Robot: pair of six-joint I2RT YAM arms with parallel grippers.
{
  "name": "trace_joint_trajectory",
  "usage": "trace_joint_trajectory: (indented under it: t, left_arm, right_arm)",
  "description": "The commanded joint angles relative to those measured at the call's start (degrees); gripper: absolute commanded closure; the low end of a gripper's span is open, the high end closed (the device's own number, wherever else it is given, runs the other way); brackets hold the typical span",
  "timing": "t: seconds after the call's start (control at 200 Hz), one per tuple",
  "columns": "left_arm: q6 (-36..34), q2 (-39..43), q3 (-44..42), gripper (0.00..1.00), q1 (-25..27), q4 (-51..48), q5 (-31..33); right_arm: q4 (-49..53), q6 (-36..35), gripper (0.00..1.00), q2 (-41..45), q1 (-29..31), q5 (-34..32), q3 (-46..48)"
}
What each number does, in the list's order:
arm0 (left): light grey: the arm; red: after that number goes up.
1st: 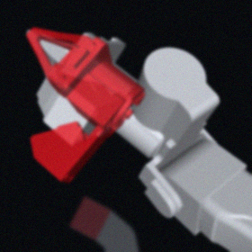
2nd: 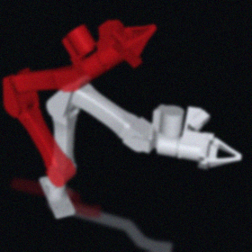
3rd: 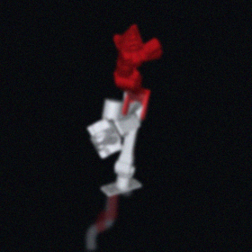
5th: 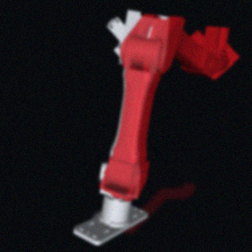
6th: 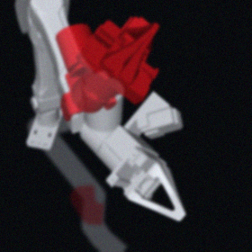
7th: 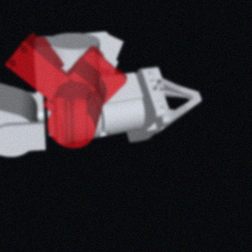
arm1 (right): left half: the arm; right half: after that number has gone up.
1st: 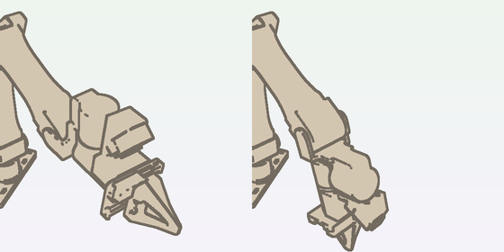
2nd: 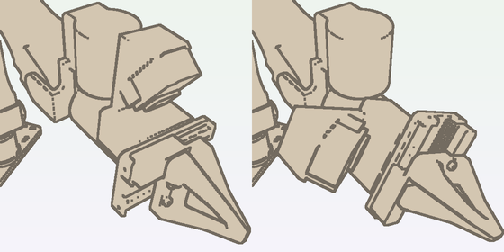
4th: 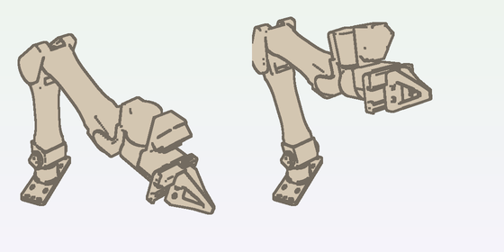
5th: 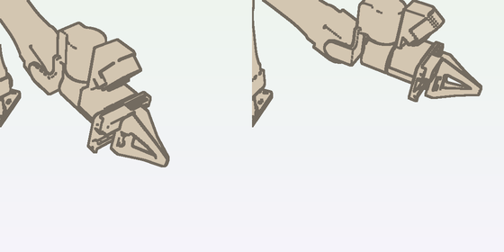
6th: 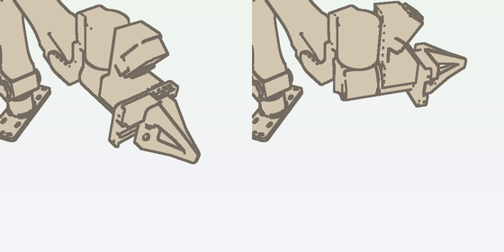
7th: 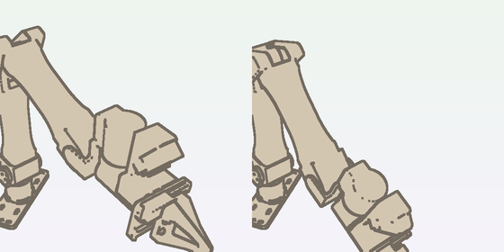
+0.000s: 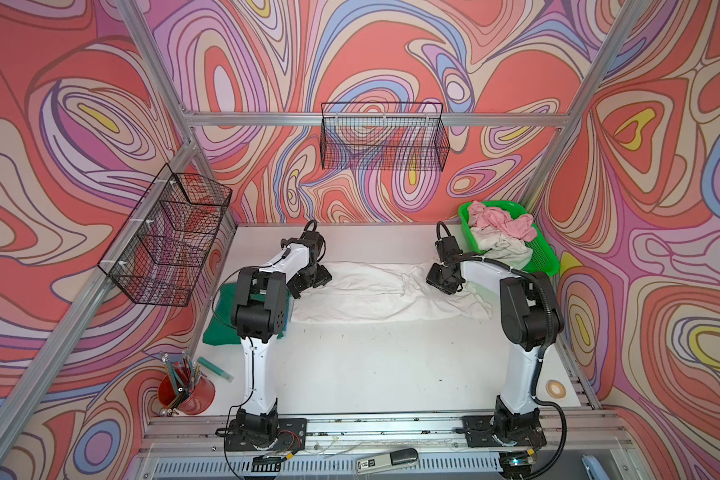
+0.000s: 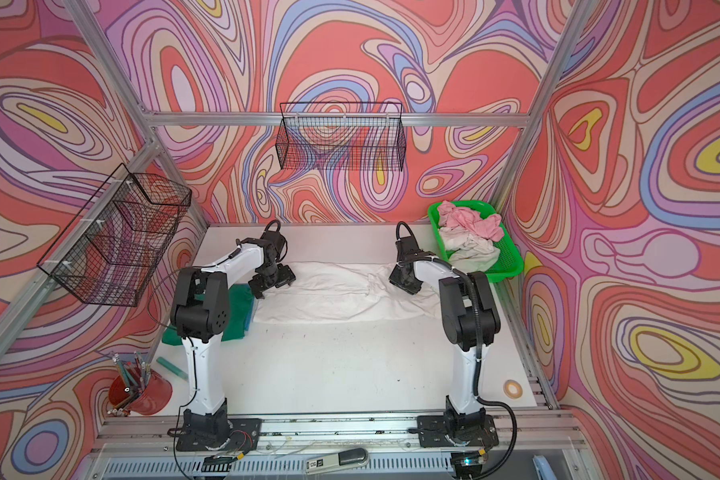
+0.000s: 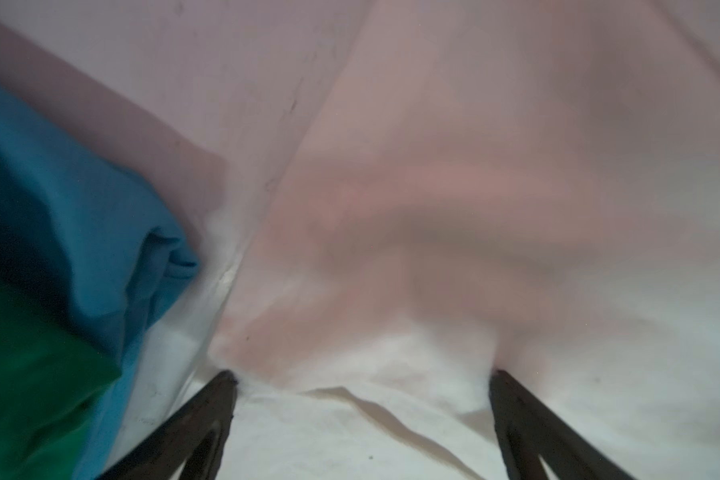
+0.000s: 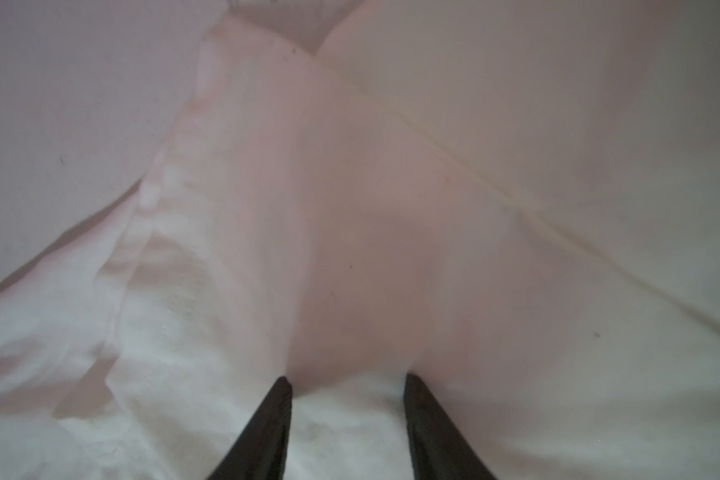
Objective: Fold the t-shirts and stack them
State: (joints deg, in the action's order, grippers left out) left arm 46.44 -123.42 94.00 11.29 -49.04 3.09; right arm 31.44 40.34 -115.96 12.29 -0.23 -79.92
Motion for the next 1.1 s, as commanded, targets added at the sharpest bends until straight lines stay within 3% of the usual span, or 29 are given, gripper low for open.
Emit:
trace_joint_trajectory:
  t: [0.0, 0.14, 1.097]
  left_arm:
    - [1.6, -0.3, -3.3, 0.03, 0.0, -1.3, -1.7]
    - [3.3, 2.4, -9.0, 0.03, 0.4, 1.3, -6.8]
    - [8.3, 18.8, -37.5, 0.02, 4.9, 8.7, -13.6]
  right_arm:
    - [1.0, -0.3, 0.52, -3.6, 0.5, -0.2, -0.7]
    - [1.4, -1.1, 0.53, -5.0, 0.6, 0.7, -2.3]
    - [6.2, -9.7, 0.52, -13.1, 2.2, 1.3, -13.3]
